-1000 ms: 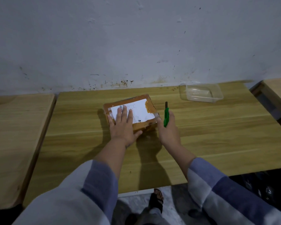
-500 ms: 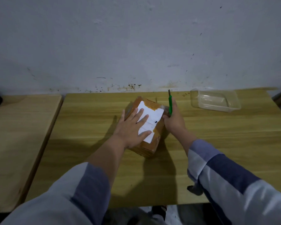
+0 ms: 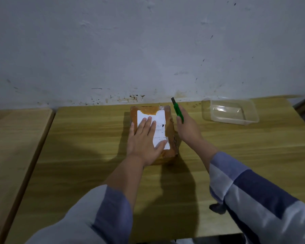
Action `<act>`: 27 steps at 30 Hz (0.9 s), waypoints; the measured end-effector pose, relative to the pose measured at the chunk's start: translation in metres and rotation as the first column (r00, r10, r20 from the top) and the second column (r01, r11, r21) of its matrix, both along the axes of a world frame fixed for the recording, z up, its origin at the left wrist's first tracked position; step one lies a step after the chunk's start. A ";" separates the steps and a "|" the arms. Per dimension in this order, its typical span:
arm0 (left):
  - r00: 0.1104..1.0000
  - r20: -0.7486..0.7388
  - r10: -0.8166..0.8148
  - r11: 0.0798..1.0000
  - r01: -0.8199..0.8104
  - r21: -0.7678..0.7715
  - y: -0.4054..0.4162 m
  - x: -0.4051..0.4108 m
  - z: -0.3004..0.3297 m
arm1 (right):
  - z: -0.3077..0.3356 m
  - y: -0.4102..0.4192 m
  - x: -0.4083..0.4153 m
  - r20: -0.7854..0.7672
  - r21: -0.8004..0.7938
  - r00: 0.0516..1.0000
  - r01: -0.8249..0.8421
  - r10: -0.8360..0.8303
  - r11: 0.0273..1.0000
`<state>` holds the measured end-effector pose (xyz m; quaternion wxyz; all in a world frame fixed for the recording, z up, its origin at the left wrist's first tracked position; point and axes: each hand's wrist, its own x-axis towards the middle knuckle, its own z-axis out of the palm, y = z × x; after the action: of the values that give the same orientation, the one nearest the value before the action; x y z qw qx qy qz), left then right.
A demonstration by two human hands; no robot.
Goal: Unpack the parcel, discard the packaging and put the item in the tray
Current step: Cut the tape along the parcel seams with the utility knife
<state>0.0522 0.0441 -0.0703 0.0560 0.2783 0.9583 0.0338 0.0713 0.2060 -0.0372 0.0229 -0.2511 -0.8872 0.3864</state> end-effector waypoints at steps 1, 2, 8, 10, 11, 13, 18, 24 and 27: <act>1.000 0.005 0.020 1.000 -0.020 -0.007 0.002 0.001 0.000 | 0.001 0.000 0.006 0.012 0.024 1.000 0.004 -0.005 1.000; 0.999 0.010 0.038 0.999 -0.038 -0.013 0.005 0.001 0.001 | 0.002 -0.001 0.012 0.024 0.044 1.000 0.005 -0.006 0.999; 0.994 0.025 0.104 0.994 -0.104 -0.027 0.016 0.004 0.002 | 0.009 -0.008 0.034 0.089 0.087 0.995 -0.055 0.047 0.995; 0.994 0.020 0.110 0.994 -0.110 -0.029 0.017 0.004 0.003 | 0.011 -0.011 0.035 0.084 0.080 0.995 -0.061 0.055 0.995; 0.994 0.019 0.110 0.994 -0.110 -0.030 0.017 0.004 0.003 | 0.012 -0.013 0.036 0.079 0.084 0.995 -0.063 0.056 0.995; 0.994 0.018 0.109 0.993 -0.109 -0.035 0.024 0.002 0.006 | 0.016 -0.008 0.033 0.076 0.104 0.995 -0.069 0.061 0.992; 0.994 0.013 0.111 0.993 -0.110 -0.034 0.027 0.000 0.006 | 0.015 -0.010 0.029 0.108 0.190 0.991 -0.094 0.074 0.977; 0.994 0.014 0.107 0.994 -0.106 -0.036 0.026 0.000 0.005 | 0.018 -0.020 0.017 0.165 0.224 0.986 -0.075 0.038 0.972; 0.995 0.019 0.102 0.993 -0.101 -0.056 0.027 0.000 0.006 | 0.022 -0.024 0.005 0.256 0.267 0.966 -0.116 0.046 0.957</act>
<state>0.0521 0.0707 -0.0638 0.0721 0.2272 0.9711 0.0131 0.0761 0.1824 -0.0156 -0.0684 -0.2547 -0.9383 0.2236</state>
